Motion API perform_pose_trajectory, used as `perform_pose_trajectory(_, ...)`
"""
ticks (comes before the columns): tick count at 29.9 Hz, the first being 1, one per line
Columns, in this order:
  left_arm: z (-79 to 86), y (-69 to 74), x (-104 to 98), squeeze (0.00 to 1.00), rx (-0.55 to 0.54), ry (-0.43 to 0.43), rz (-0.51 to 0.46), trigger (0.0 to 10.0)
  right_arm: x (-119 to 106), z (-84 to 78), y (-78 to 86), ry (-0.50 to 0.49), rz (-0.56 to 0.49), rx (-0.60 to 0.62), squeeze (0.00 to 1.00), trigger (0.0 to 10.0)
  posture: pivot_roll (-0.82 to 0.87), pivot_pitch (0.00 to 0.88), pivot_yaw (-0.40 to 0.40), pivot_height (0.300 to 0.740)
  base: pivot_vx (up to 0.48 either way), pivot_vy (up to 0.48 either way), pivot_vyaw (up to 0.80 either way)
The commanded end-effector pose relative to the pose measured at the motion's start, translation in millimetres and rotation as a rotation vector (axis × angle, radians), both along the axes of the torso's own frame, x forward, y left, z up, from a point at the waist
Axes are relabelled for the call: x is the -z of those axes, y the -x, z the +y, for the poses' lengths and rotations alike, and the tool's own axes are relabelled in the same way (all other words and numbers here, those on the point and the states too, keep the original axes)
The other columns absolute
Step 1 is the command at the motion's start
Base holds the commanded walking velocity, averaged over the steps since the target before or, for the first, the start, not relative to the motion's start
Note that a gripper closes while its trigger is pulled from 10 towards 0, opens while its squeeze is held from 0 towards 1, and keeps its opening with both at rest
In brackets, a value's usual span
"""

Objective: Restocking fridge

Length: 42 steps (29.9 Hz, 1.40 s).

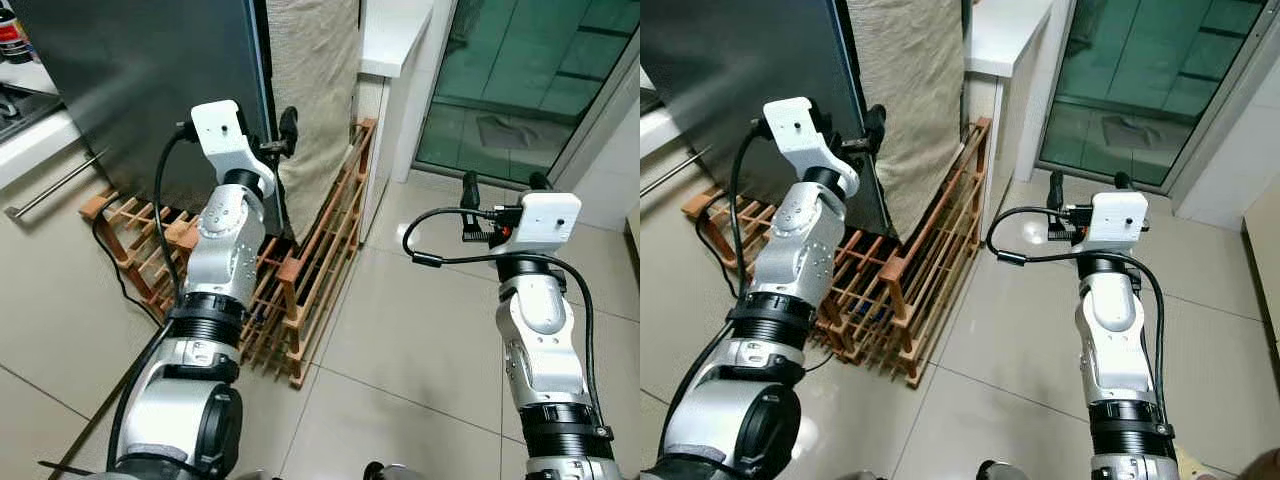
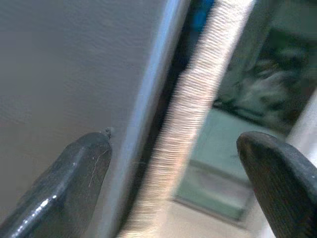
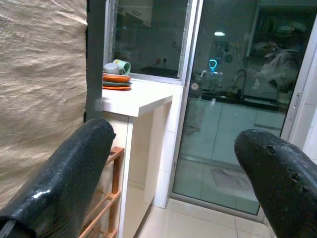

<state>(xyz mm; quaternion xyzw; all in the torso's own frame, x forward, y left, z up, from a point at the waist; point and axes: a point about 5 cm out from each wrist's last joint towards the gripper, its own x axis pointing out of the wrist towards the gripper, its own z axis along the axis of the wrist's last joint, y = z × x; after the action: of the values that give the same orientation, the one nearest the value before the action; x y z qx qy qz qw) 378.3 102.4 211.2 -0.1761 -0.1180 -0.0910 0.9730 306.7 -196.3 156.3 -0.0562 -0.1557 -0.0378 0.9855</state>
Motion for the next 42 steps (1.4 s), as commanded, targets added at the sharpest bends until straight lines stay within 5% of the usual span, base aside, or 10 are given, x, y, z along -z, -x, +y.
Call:
perform_pose_trajectory(1,-8.6,-1.9,-14.7,0.00,0.053,0.022,-0.048,10.0,-1.3,1.9,-0.3,0.011,-0.003,-0.012,0.00,10.0,-0.14,0.000,0.011,0.740,0.000,0.000,0.00)
perform_pose_trajectory(12,-25.3,-15.7,-16.0,0.00,0.078,-0.088,-0.015,10.0,-0.1,3.2,3.6,0.000,-0.007,-0.010,0.00,10.0,-0.16,0.000,0.041,0.740,0.000,0.000,0.00)
perform_pose_trajectory(29,-30.2,-20.5,-16.4,0.00,0.085,-0.041,0.002,10.0,4.7,3.7,9.0,-0.001,0.007,-0.002,0.00,10.0,-0.17,0.000,0.055,0.740,0.000,0.000,0.00)
perform_pose_trajectory(37,-16.3,-8.3,19.1,0.00,0.087,-0.063,0.069,10.0,9.5,2.3,12.3,-0.003,0.021,0.005,0.00,10.0,-0.16,0.000,0.058,0.740,0.000,0.000,0.00)
perform_pose_trajectory(42,-16.3,-7.0,21.2,0.00,0.078,-0.066,0.071,10.0,12.3,2.3,13.4,0.001,0.033,-0.003,0.00,10.0,-0.15,0.000,0.051,0.740,0.000,0.000,0.00)
